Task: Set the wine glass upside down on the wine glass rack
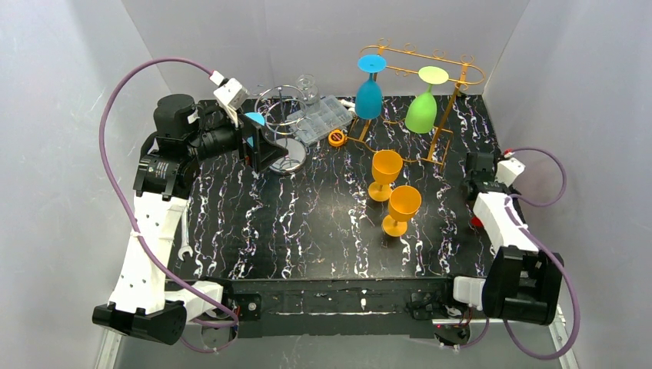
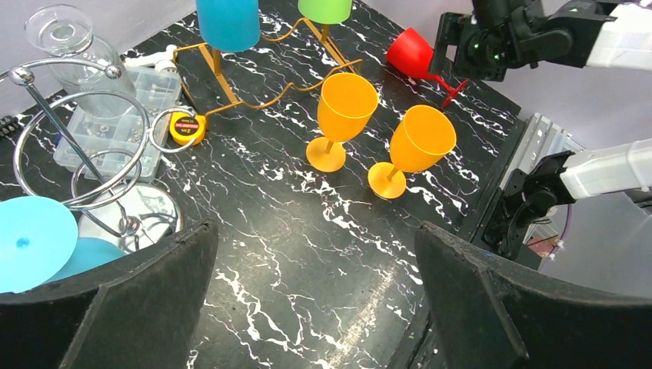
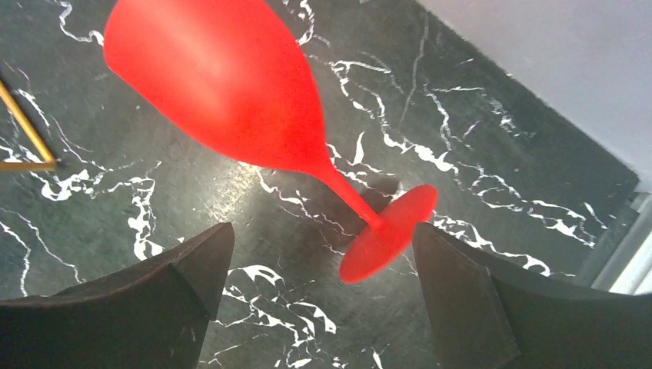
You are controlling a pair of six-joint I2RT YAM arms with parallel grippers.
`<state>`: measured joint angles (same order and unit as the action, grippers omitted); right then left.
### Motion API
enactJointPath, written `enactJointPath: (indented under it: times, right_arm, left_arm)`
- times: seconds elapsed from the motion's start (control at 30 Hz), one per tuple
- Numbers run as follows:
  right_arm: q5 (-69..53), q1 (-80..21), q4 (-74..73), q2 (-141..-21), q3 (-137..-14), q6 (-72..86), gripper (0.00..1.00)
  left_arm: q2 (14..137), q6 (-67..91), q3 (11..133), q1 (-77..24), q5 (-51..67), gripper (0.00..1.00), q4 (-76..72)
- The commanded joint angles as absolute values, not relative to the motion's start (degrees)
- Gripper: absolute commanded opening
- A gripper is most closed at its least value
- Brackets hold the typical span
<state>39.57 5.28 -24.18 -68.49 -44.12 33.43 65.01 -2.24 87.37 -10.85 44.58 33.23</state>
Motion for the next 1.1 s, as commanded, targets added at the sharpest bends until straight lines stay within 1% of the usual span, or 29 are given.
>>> enactJointPath:
  times: [0.0, 0.03, 0.1, 0.23, 0.37, 0.67, 0.73, 0.8, 0.87, 0.93, 0.97, 1.0, 1.07]
  right_arm:
    - [34.5, 5.6, -22.1, -75.5, -43.9, 34.1, 0.92]
    - [33.2, 5.6, -22.2, -77.1, -44.0, 34.6, 0.88]
    - [27.1, 5.2, -19.8, -77.9, -42.0, 36.9, 0.72]
    - [24.0, 4.5, -19.7, -77.2, -40.1, 37.2, 0.70]
    - [23.6, 4.5, -20.1, -75.6, -38.4, 36.7, 0.68]
    - [21.8, 4.5, -20.5, -71.2, -37.7, 37.8, 0.49]
    - [21.7, 4.4, -20.6, -70.9, -37.8, 37.8, 0.47]
    - [22.1, 4.4, -20.6, -70.5, -37.6, 37.7, 0.48]
    - [22.6, 4.5, -21.7, -69.8, -39.1, 37.6, 0.52]
    - [23.8, 4.4, -22.8, -68.2, -41.8, 37.3, 0.54]
    - [25.0, 4.4, -23.3, -67.3, -43.3, 37.1, 0.57]
    - [26.7, 4.4, -24.0, -66.7, -45.1, 36.9, 0.63]
    - [30.4, 4.4, -25.0, -66.5, -48.1, 36.0, 0.79]
  left_arm:
    - [64.1, -0.8, 88.7, -11.1, 44.6, 0.99, 33.2]
    - [64.1, -1.0, 89.1, -11.0, 44.3, 0.99, 33.8]
    - [64.5, -1.4, 90.8, -11.1, 43.9, 0.99, 34.7]
    - [65.6, -1.4, 92.1, -11.0, 43.8, 0.99, 35.1]
    - [66.1, -1.0, 92.7, -11.0, 44.3, 0.99, 35.2]
    - [65.4, -1.2, 93.2, -11.0, 44.9, 0.99, 35.2]
    - [65.1, -1.4, 92.9, -11.0, 45.0, 0.99, 35.3]
    - [64.8, -1.9, 92.6, -11.1, 45.2, 0.99, 35.5]
    - [64.4, -2.6, 92.0, -11.1, 45.4, 0.99, 35.6]
    - [64.0, -3.2, 91.5, -11.1, 45.6, 0.99, 35.6]
    - [63.9, -3.7, 91.1, -11.1, 45.8, 0.99, 35.8]
    - [63.8, -4.2, 91.0, -11.1, 46.0, 0.99, 35.9]
    - [63.8, -4.5, 90.7, -11.0, 46.1, 0.99, 35.9]
